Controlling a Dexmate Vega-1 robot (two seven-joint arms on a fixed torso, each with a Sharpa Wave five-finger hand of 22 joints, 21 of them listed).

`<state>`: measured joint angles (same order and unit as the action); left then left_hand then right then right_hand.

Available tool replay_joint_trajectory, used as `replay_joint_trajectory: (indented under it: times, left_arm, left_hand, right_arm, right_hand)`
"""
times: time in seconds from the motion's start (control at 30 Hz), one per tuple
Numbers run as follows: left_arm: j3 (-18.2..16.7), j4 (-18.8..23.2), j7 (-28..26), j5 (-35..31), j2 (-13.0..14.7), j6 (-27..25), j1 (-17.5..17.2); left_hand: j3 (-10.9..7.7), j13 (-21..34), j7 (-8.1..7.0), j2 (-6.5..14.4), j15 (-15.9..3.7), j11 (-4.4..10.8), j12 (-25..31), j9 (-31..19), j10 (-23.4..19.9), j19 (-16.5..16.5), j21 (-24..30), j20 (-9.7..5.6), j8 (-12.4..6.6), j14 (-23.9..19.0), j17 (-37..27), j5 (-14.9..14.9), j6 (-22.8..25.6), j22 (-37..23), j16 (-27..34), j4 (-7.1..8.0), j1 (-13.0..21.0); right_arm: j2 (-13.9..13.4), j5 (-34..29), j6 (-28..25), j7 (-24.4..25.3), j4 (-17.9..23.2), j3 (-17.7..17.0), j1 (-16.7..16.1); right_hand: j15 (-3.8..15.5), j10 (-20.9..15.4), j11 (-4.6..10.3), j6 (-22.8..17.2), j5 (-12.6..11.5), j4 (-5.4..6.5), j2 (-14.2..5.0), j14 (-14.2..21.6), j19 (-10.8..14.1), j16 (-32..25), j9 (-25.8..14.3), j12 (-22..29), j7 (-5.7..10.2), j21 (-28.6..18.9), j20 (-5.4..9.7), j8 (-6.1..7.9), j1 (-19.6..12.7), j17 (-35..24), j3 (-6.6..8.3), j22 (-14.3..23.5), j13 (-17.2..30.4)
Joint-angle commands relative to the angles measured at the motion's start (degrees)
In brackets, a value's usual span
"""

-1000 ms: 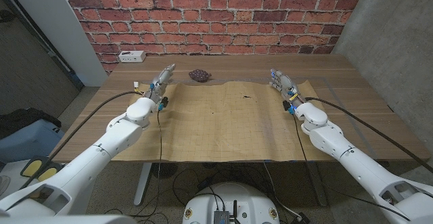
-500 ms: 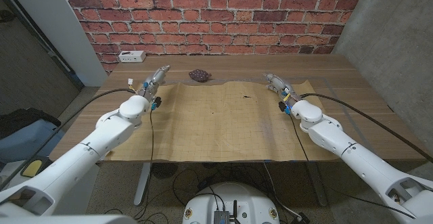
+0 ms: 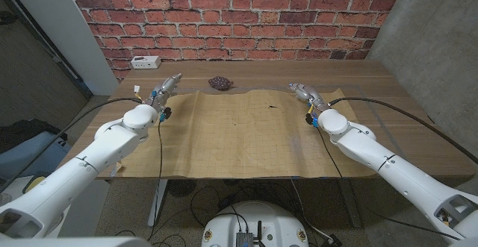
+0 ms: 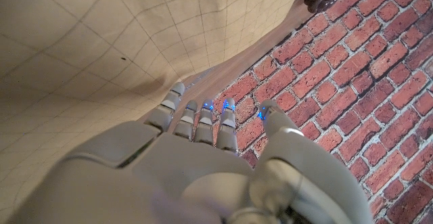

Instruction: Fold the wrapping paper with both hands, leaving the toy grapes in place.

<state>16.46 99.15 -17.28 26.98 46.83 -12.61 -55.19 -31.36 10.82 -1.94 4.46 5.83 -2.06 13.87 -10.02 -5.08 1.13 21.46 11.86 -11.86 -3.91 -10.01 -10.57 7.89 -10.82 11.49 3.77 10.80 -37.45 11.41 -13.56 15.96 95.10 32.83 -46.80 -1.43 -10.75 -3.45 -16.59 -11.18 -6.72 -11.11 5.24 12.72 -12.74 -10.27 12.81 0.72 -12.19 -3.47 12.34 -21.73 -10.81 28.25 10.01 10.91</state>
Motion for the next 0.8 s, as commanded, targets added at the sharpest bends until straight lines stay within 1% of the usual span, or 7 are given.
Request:
replay_joint_trajectory:
  times: [0.03,0.13,0.17,0.33,0.5,0.53,0.8]
  left_arm:
    - [-1.7,2.7,-2.0,0.9,2.0,-3.5,-1.7]
    - [-2.2,3.7,-3.4,0.8,2.5,-5.3,-2.1]
    - [-2.4,3.9,-3.7,0.8,2.7,-5.6,-2.2]
    - [-2.9,5.2,-5.8,0.4,3.4,-8.2,-2.6]
    - [-3.1,6.1,-8.1,-0.6,3.9,-11.3,-2.5]
    - [-3.1,6.3,-8.5,-0.8,4.0,-11.8,-2.6]
    - [-3.3,7.8,-10.9,-2.5,5.4,-16.7,-2.8]
  left_hand:
    - [0.04,0.2,0.06,-0.4,0.07,-0.24,0.3,-0.3,-0.5,0.2,0.1,0.09,0.07,-0.3,-0.2,0.0,0.4,-0.1,0.3,-0.35,0.0]
    - [0.05,0.2,0.08,-0.4,0.09,-0.31,0.2,-0.3,-0.5,0.0,0.0,0.02,0.12,-0.3,-0.2,0.0,0.4,-0.1,0.2,-0.42,0.0]
    - [0.05,0.2,0.1,-0.4,0.09,-0.31,0.2,-0.3,-0.5,-0.1,-0.1,0.0,0.15,-0.2,-0.2,0.0,0.4,-0.1,0.2,-0.45,0.0]
    - [0.04,0.2,0.21,-0.4,-0.01,-0.5,0.1,-0.3,-0.5,-0.3,-0.2,-0.04,0.2,-0.2,-0.2,0.0,0.6,-0.1,0.1,-0.61,0.0]
    - [-0.01,0.2,0.26,-0.4,-0.02,-0.42,0.0,-0.3,-0.5,-0.6,-0.4,-0.15,0.24,-0.1,-0.2,0.1,0.8,-0.1,-0.1,-0.81,0.1]
    - [-0.02,0.2,0.33,-0.4,0.01,-0.42,0.0,-0.3,-0.5,-0.7,-0.5,-0.13,0.22,-0.1,-0.2,0.1,0.9,-0.1,-0.1,-0.84,0.1]
    - [-0.19,0.3,0.56,-0.2,-0.18,-0.31,0.0,-0.3,-0.7,-1.4,-0.9,-0.48,0.33,0.3,-0.2,0.1,1.0,-0.2,-0.4,-1.25,0.3]
  right_arm:
    - [-1.0,-8.8,-12.5,3.2,5.8,4.4,1.4]
    - [-0.5,-10.0,-14.0,3.1,5.9,5.4,1.8]
    - [-0.4,-10.2,-14.5,3.0,5.8,5.7,1.9]
    - [0.2,-12.2,-16.2,3.3,5.7,7.2,2.3]
    - [0.7,-14.5,-18.3,4.0,5.9,8.5,2.5]
    - [0.9,-14.8,-18.8,4.3,5.9,8.6,2.5]
    - [1.0,-15.6,-20.5,3.6,6.4,9.3,2.0]
  right_hand:
    - [0.72,-0.8,0.33,-1.2,0.4,-0.05,-0.12,0.5,0.8,-0.4,-0.3,0.4,0.05,-0.2,0.04,0.34,-1.4,-0.2,0.97,0.1,0.2]
    - [1.01,-1.0,0.34,-1.6,0.4,-0.13,-0.15,0.6,1.1,-0.3,-0.3,0.4,0.16,-0.2,0.25,0.35,-1.9,-0.3,1.29,0.1,0.2]
    - [1.12,-1.2,0.79,-1.8,0.4,-0.17,-0.15,0.6,1.1,-0.3,-0.3,0.4,0.25,-0.2,0.28,0.34,-2.2,-0.3,1.52,0.1,0.2]
    - [1.49,-1.4,0.64,-2.3,0.4,-0.27,-0.16,0.6,1.2,-0.3,-0.3,0.3,0.32,-0.2,0.43,0.35,-2.8,-0.3,1.94,0.1,0.2]
    - [1.99,-1.5,0.95,-3.1,0.4,-0.57,-0.11,0.7,1.2,-0.1,-0.4,0.2,0.37,-0.1,0.68,0.38,-3.8,-0.2,2.62,0.1,0.2]
    - [2.11,-1.6,1.27,-3.3,0.4,-0.63,-0.09,0.7,1.1,-0.1,-0.4,0.2,0.49,0.0,0.76,0.37,-4.0,-0.2,2.78,0.1,0.2]
    - [2.5,-1.8,1.37,-3.9,0.4,-0.85,-0.04,1.1,1.4,-0.2,-0.4,0.1,0.72,0.0,0.91,0.35,-4.9,-0.2,3.29,0.1,0.2]
